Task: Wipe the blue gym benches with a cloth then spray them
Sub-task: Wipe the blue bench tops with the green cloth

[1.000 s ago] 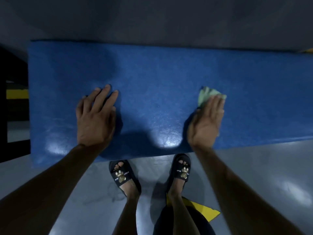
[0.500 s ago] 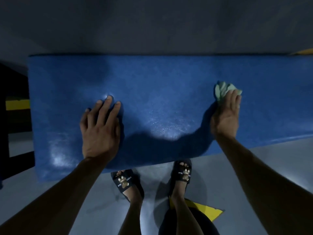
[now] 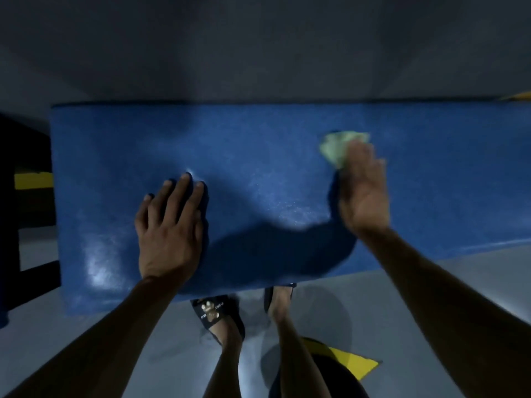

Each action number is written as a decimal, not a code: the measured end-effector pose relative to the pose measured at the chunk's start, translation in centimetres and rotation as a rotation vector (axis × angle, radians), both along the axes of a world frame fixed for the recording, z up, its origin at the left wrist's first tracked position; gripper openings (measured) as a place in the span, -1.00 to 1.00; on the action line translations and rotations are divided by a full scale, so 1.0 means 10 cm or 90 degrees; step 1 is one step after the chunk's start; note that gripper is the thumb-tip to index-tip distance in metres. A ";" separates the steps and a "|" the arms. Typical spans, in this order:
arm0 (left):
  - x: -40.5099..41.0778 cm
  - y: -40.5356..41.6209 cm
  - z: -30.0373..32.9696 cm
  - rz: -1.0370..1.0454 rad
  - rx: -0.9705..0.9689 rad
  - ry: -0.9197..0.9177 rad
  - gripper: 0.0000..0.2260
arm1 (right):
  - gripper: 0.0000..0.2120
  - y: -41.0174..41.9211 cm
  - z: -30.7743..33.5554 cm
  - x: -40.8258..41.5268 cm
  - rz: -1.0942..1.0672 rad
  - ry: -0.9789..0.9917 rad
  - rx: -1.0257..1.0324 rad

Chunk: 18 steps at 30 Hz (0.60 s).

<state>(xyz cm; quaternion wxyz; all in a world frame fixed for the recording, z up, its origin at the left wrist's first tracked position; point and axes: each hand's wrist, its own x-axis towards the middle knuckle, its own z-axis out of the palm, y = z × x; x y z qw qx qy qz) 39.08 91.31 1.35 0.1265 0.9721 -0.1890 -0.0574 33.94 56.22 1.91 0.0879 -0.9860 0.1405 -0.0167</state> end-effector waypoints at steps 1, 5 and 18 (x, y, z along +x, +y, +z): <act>0.00 0.01 0.00 0.003 0.001 0.000 -0.51 | -0.44 -0.17 0.04 0.00 -0.106 0.013 0.027; 0.00 -0.02 0.01 0.012 0.015 -0.006 -0.51 | -0.45 0.41 -0.02 0.31 -0.273 -0.056 0.066; 0.01 -0.05 -0.01 0.022 0.022 -0.039 -0.53 | -0.42 -0.44 0.12 0.56 0.016 0.065 -0.043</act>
